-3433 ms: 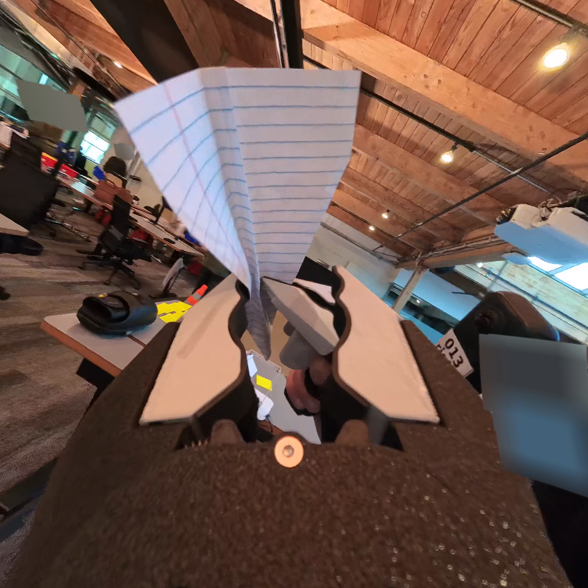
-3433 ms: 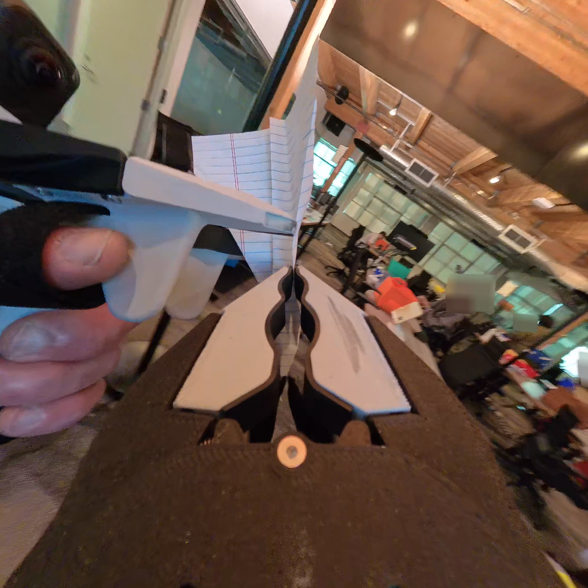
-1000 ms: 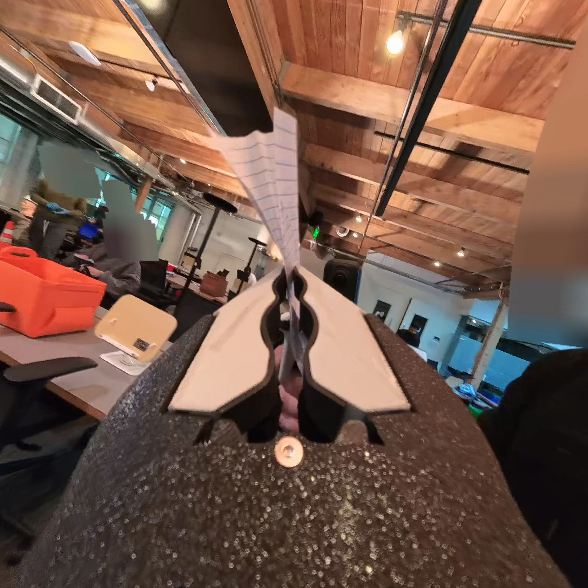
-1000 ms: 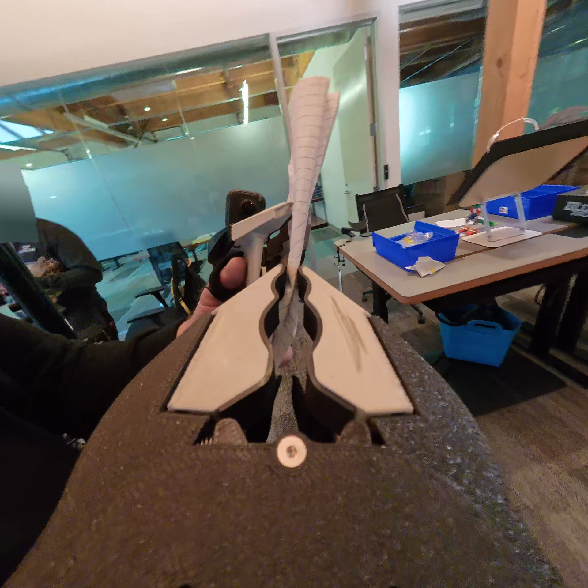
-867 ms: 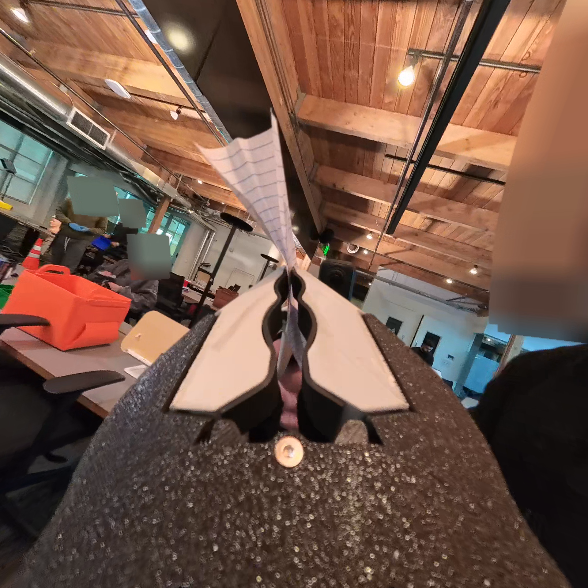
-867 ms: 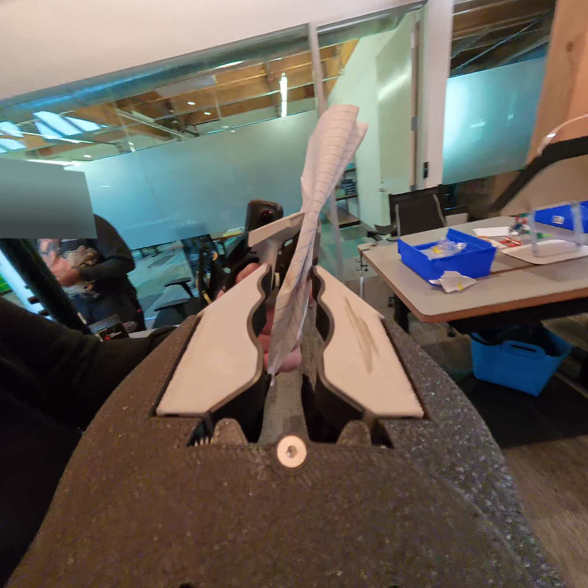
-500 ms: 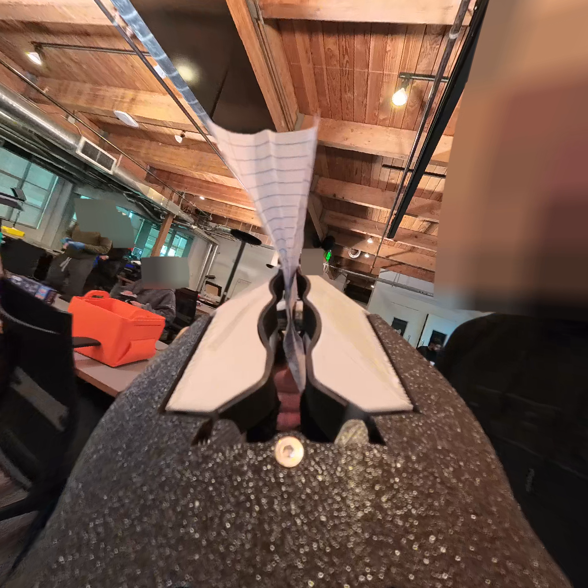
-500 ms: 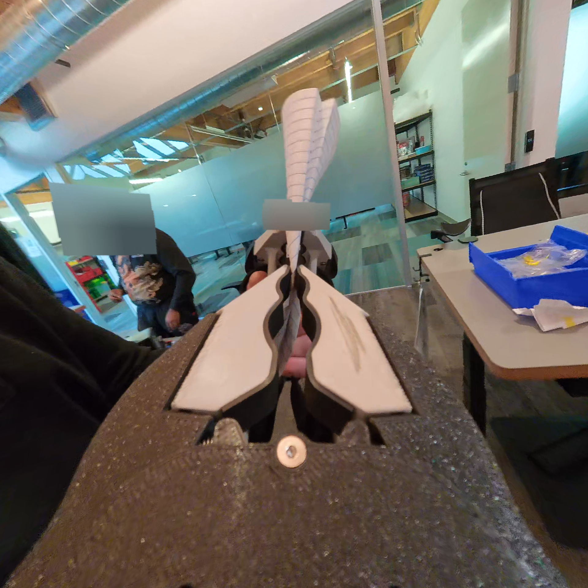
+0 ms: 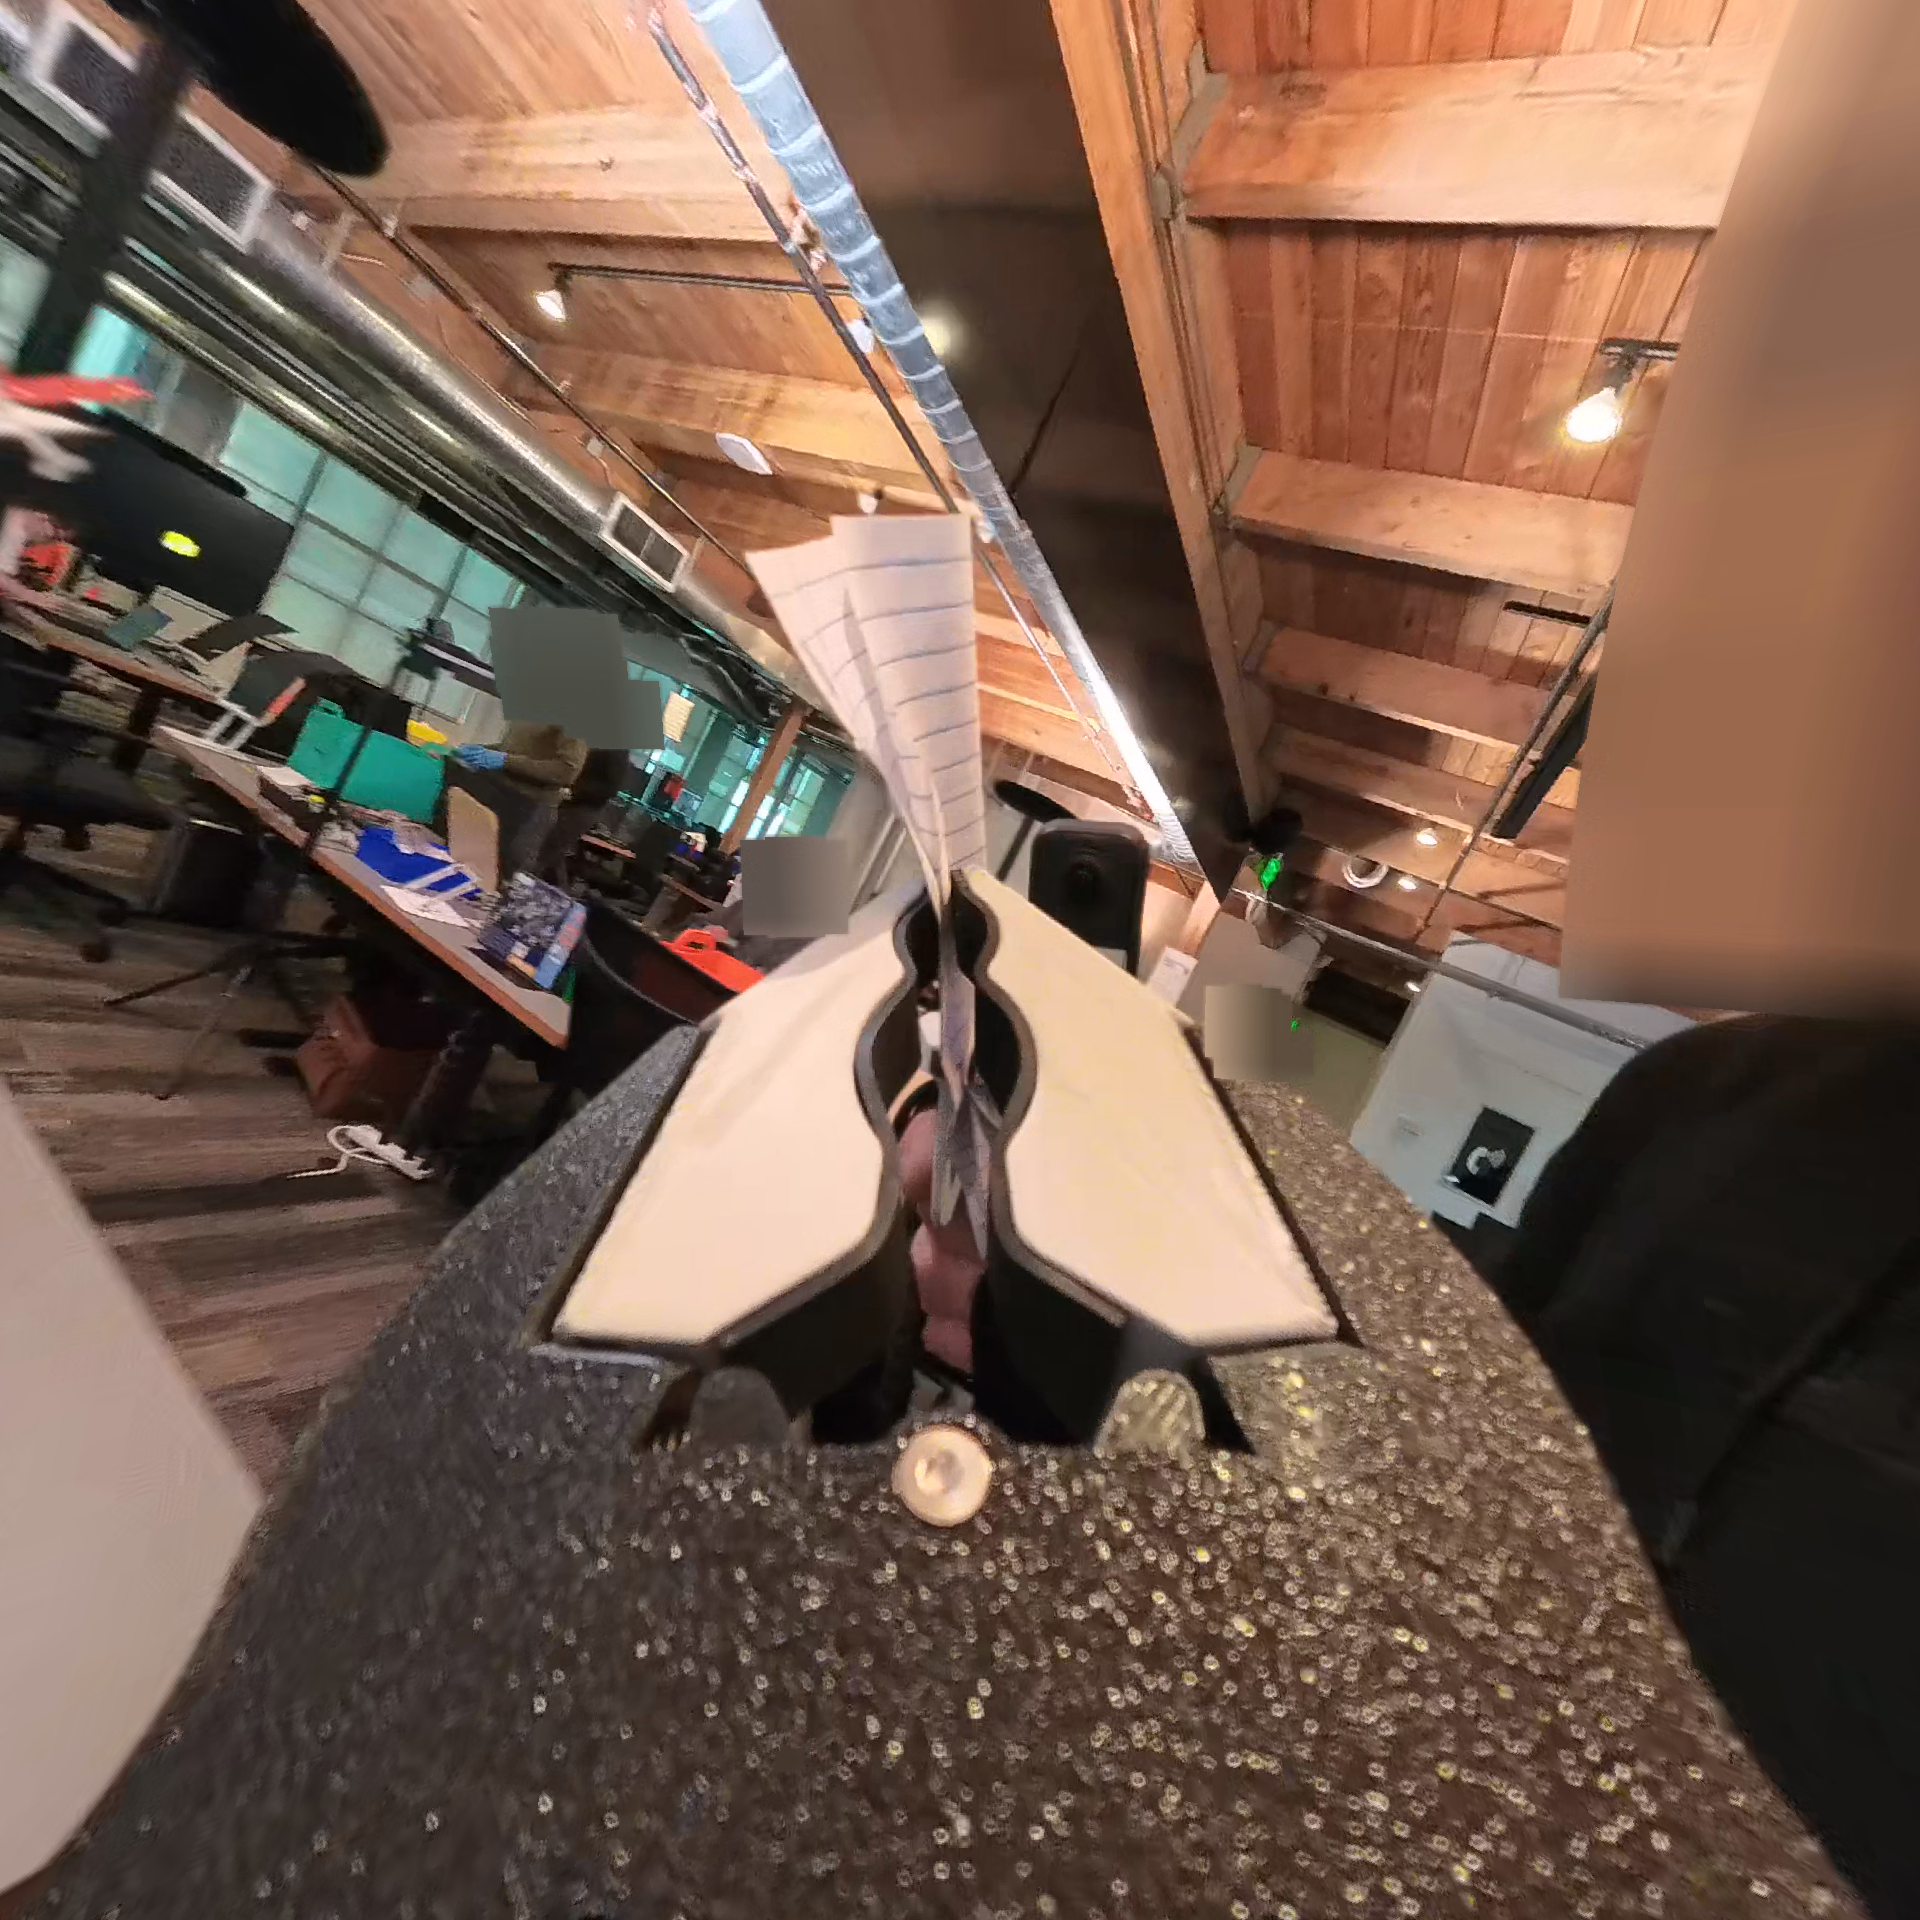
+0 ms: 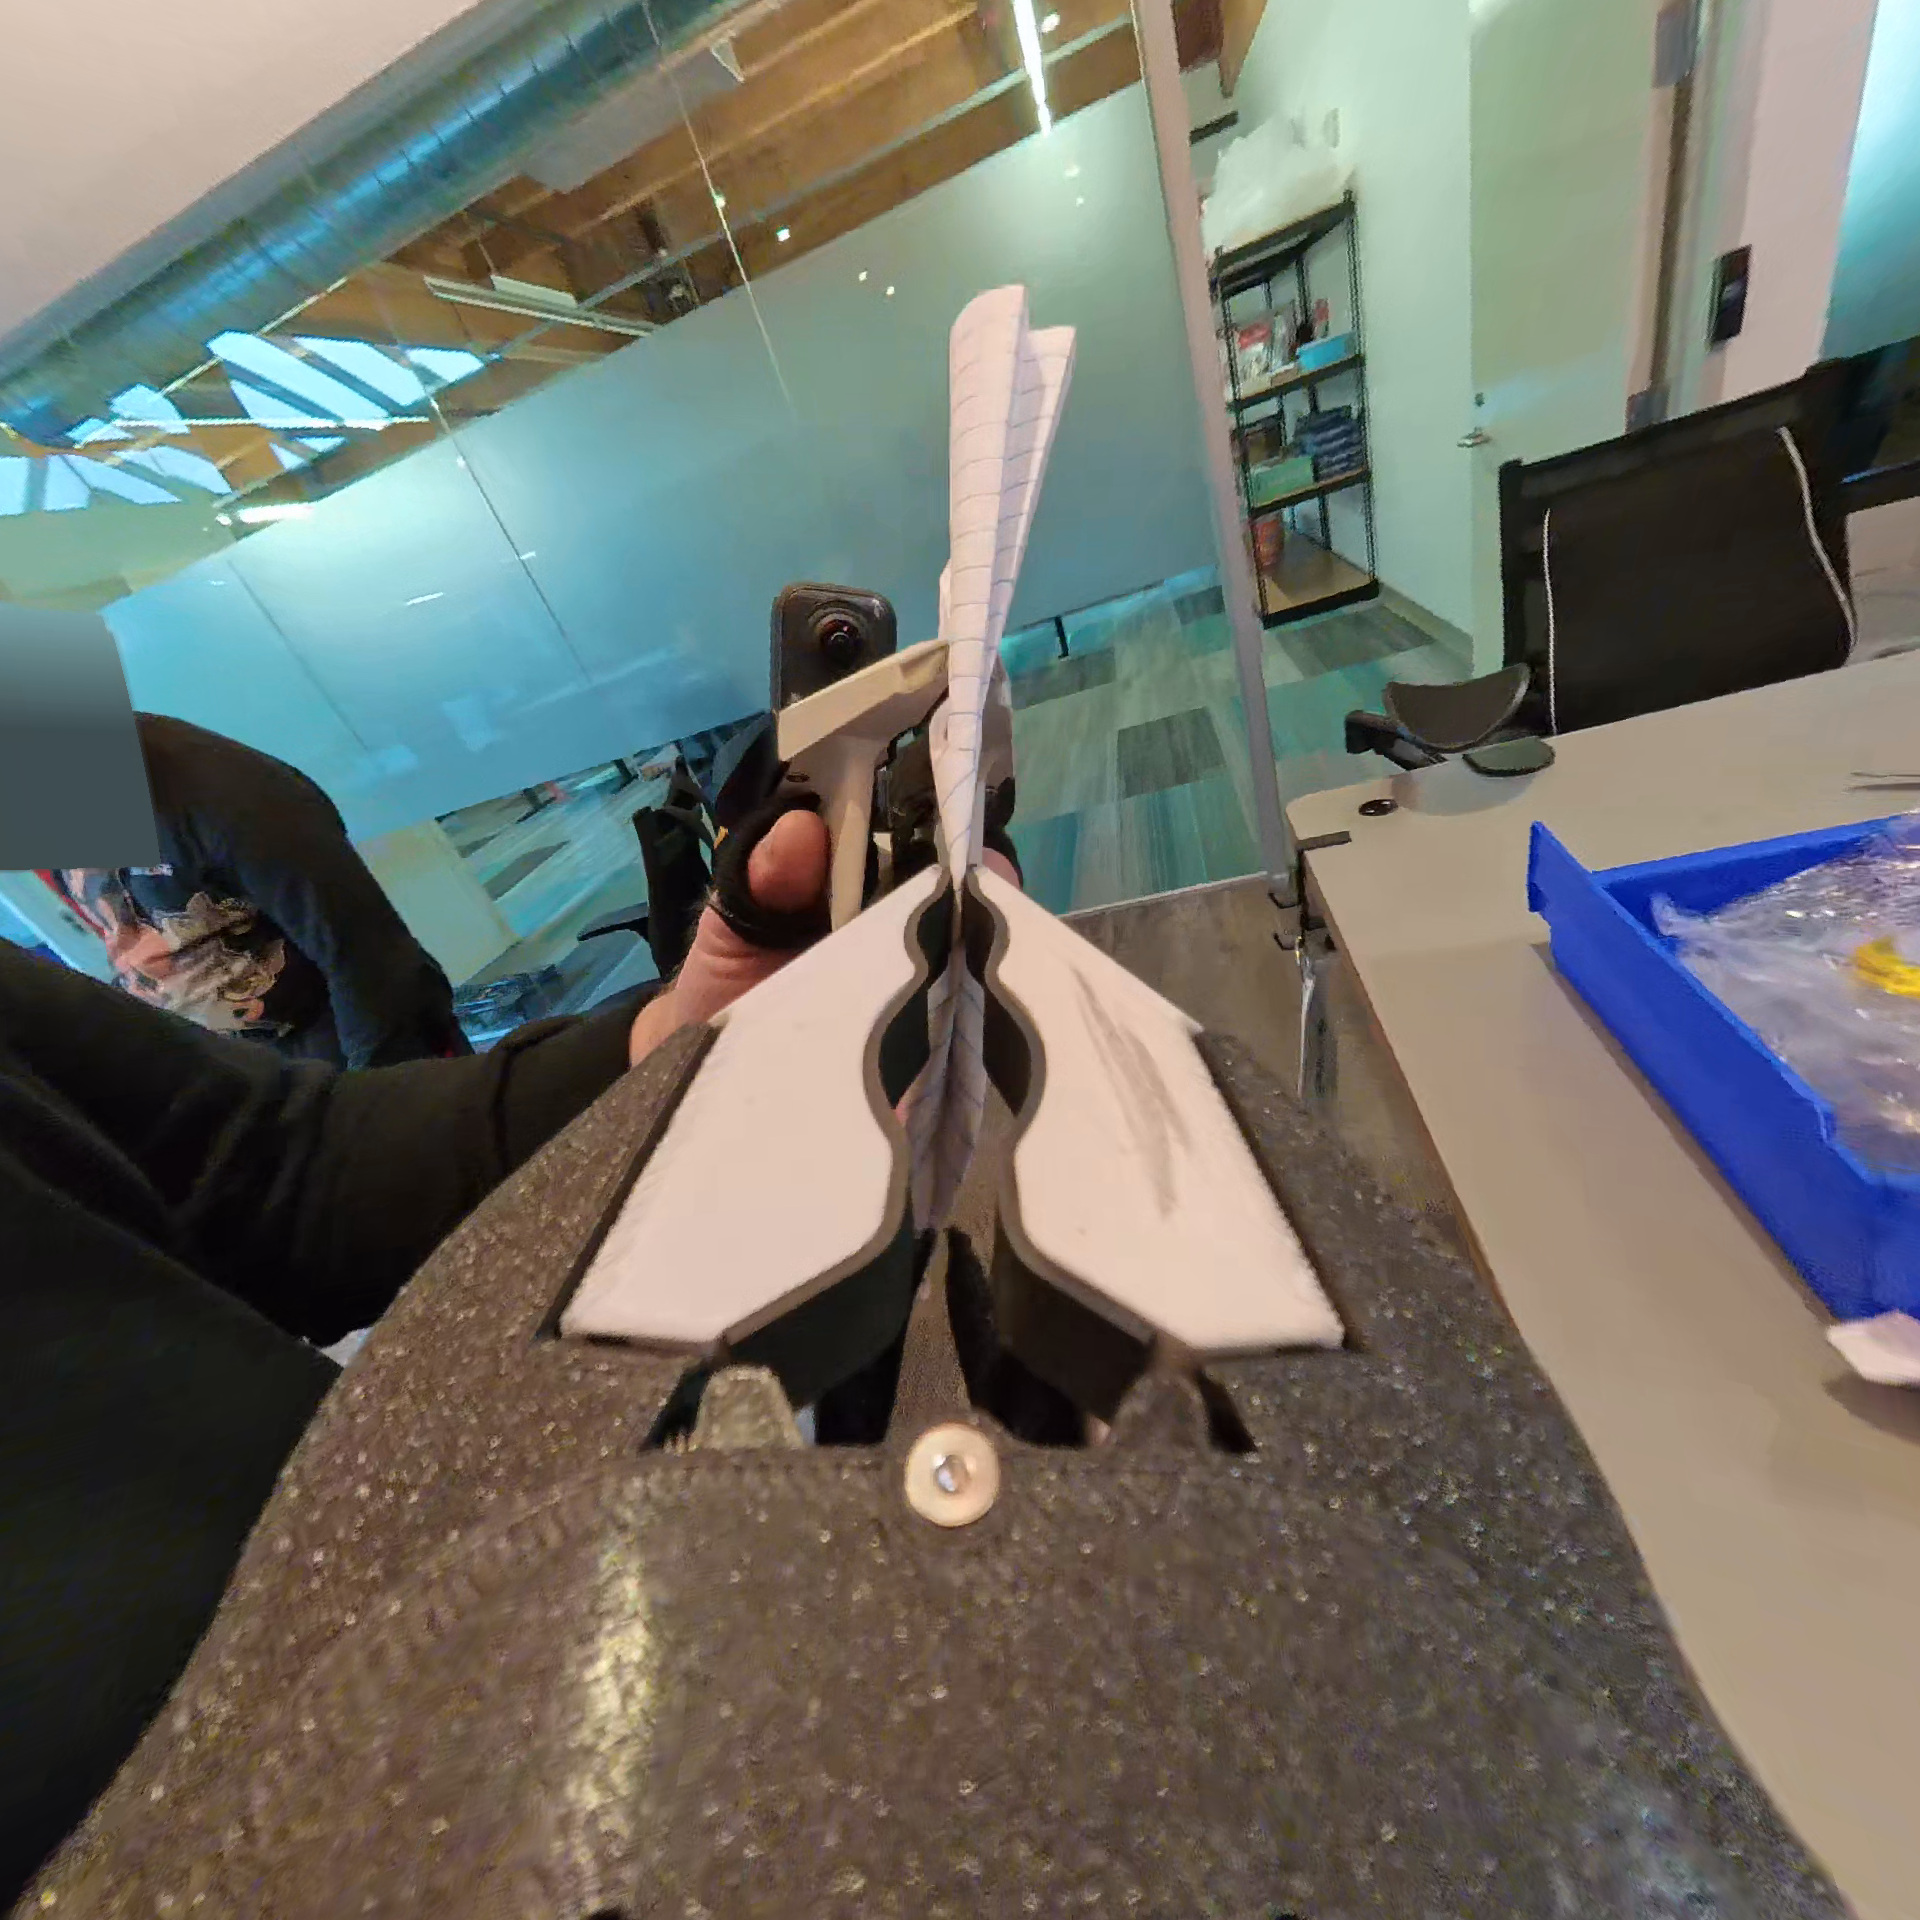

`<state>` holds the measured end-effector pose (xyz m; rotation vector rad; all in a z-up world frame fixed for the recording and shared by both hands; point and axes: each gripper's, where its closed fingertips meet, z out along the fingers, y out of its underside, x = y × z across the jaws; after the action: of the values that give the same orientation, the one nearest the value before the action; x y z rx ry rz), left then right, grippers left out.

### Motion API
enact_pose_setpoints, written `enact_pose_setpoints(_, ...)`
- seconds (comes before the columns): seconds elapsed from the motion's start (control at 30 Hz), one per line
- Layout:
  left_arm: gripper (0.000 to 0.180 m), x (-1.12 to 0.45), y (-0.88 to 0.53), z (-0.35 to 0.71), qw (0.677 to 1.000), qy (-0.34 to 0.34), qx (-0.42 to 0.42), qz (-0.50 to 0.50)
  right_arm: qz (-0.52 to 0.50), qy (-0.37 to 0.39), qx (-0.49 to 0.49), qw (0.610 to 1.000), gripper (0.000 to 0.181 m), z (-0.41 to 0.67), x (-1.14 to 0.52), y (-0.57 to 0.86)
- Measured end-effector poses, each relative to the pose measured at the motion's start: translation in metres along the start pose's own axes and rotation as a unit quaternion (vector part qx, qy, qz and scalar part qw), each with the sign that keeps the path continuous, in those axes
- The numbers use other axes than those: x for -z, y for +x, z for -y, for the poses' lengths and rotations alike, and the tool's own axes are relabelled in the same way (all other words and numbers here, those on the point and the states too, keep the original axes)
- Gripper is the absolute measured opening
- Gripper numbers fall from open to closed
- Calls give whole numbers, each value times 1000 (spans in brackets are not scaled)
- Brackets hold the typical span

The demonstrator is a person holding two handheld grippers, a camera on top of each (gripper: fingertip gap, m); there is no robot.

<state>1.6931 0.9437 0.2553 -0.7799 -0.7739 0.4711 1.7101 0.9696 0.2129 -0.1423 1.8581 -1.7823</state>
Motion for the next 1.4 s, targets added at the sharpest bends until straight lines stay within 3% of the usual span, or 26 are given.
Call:
enact_pose_setpoints(0.1, 19, 15, -59, 30, 999, 10, 20, 32, -8, -20, -4, 1000, 0, 9, -37, 45)
enact_pose_setpoints(0.23, 26, 39, -148, 65, 994, -5, -8, 113, -50, -62, -10, 997, 0, 15, -63, 136)
enact_pose_setpoints(0.47, 26, 67, -283, 97, 980, -76, -27, 182, -117, -147, -7, 982, 0, 6, -102, 307)
enact_pose_setpoints(0.57, 27, 66, -327, 101, 975, -112, -19, 189, -144, -228, 20, 963, 3, -20, -116, 364)
enact_pose_setpoints(0.7, 28, 63, -374, 93, 970, -151, 0, 189, -160, -310, 21, 937, 42, -56, -119, 407)
enact_pose_setpoints(0.8, 29, 57, -393, 79, 964, -200, 1, 174, -182, -301, 25, 936, 51, -50, -104, 418)
enact_pose_setpoints(0.87, 30, 52, -400, 72, 960, -231, -12, 160, -192, -291, 11, 937, 72, -42, -88, 417)
enact_pose_setpoints(1.03, 31, 38, -408, 70, 950, -280, -37, 132, -273, -266, -36, 924, 72, -43, -21, 394)
enact_pose_setpoints(1.17, 31, 31, -406, 69, 947, -299, -42, 106, -347, -266, -142, 888, 68, -114, 15, 368)
enact_pose_setpoints(1.3, 31, 30, -405, 57, 945, -316, -19, 85, -374, -196, -262, 868, 48, -163, 16, 360)
enact_pose_setpoints(1.4, 31, 31, -408, 47, 942, -327, -2, 75, -342, -117, -321, 875, 0, -176, 4, 359)
